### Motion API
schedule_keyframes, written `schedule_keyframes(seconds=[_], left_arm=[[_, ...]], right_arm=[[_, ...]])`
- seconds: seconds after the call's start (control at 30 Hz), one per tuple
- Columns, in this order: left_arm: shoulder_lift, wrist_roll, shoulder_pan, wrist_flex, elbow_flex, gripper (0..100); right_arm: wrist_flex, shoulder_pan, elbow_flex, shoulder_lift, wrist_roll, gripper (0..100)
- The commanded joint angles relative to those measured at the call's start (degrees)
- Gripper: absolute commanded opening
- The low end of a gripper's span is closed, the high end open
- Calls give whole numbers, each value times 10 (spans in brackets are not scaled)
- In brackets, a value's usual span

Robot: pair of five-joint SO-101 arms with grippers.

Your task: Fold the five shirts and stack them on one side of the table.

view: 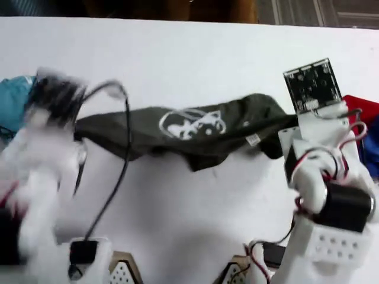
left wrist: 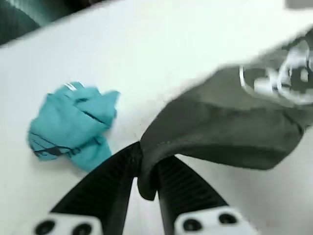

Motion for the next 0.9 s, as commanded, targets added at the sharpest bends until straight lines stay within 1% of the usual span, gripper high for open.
schedule_keyframes(seconds=[0.0,0.13,0.2,0.4,0.5,0.63,0.8,0.87], left_arm=[[-69,23,-58,6,-3,25],[-105,23,-146,7,-23,25],[-121,21,-170,6,-65,25],[-133,23,-176,4,-219,25],[-132,23,-176,-19,-271,26],[-132,23,-176,-59,-290,26],[-133,20,-178,-135,-293,27],[-132,21,-198,-155,-289,27]], right_arm=[[-14,32,-17,-46,-5,18],[-11,69,-70,-78,-4,18],[-10,83,-93,-88,-4,18],[-15,127,-195,-98,-4,18],[-18,149,-262,-83,-4,18],[-18,179,-355,-48,-7,18],[-15,219,-453,-11,-6,18],[-15,225,-467,-1,-5,18]])
